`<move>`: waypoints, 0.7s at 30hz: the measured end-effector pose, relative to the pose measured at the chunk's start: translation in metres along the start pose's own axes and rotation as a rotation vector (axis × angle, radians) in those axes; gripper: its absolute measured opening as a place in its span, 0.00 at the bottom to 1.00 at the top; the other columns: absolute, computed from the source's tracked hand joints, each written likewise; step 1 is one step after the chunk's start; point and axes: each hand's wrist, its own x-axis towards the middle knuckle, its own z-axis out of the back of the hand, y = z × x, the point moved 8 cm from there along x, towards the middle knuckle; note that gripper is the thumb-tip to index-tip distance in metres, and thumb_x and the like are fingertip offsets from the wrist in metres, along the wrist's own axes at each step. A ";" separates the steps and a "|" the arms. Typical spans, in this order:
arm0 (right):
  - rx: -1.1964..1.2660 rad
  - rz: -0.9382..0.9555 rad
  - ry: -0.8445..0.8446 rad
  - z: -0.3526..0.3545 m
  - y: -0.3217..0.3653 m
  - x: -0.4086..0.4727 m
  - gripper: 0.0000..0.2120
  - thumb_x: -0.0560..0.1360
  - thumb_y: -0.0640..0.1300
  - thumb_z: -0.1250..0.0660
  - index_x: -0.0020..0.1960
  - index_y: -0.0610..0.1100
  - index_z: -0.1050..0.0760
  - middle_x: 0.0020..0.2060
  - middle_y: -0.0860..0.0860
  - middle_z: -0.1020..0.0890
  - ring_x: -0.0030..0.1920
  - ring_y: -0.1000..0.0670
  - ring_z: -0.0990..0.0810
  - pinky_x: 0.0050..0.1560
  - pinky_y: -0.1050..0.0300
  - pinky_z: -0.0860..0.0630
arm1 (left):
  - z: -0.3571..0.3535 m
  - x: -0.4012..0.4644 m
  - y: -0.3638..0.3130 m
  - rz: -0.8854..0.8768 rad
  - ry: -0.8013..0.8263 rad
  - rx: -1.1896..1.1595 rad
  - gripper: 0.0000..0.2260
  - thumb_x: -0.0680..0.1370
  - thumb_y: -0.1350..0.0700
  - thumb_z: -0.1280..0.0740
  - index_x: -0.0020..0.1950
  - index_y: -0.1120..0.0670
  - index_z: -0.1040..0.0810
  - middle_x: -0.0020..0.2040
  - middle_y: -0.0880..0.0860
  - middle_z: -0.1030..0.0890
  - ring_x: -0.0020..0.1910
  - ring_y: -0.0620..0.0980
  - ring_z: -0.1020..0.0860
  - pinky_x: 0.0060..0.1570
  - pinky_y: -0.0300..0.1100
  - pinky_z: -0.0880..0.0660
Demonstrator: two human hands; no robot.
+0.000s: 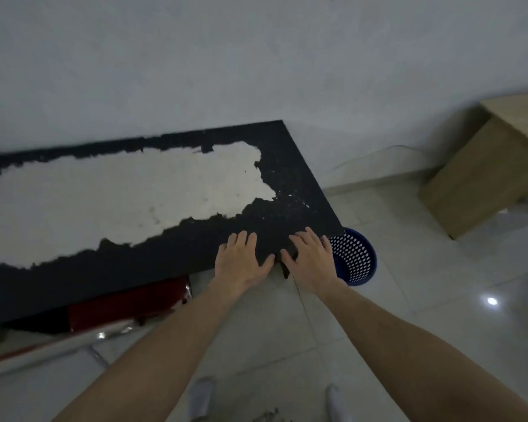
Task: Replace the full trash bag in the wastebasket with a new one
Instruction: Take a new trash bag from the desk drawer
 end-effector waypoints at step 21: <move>-0.077 0.258 0.018 -0.119 -0.133 0.116 0.33 0.80 0.67 0.57 0.80 0.52 0.47 0.80 0.50 0.44 0.80 0.44 0.49 0.75 0.33 0.51 | -0.236 0.083 -0.043 0.775 0.031 -1.051 0.17 0.84 0.45 0.41 0.55 0.58 0.22 0.50 0.58 0.18 0.42 0.55 0.18 0.44 0.44 0.23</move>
